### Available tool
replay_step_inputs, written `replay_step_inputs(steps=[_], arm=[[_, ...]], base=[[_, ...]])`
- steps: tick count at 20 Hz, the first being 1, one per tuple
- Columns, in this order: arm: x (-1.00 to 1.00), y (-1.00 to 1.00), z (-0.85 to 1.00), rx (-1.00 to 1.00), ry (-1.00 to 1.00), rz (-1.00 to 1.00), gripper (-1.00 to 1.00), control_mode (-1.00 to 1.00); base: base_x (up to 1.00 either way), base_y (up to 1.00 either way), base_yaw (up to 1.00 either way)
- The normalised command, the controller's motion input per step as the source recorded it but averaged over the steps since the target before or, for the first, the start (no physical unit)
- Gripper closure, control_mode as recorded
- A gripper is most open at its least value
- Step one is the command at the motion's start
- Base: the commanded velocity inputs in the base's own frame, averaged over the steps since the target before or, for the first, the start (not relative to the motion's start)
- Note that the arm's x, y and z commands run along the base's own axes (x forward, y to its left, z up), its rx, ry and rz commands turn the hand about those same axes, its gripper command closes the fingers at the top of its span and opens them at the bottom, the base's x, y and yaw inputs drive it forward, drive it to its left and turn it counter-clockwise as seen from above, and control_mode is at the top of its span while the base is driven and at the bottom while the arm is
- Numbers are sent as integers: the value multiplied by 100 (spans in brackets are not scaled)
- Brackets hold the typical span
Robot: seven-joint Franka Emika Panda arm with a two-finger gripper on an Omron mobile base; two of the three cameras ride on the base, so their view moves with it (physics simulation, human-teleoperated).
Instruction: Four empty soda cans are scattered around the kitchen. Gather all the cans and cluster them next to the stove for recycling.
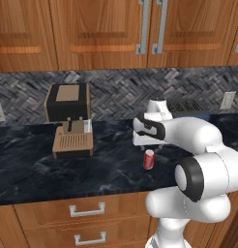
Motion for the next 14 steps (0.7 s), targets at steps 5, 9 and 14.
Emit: replay_step_inputs(steps=[5, 9, 14], arm=[[-1, 3, -9, 0, 0, -7, -100, -100], [0, 1, -10, 0, 0, -7, -100, -100], [0, 1, -10, 0, 0, -6, -100, -100]], base=[[0, 0, 0], [0, 0, 0], [0, 0, 0]])
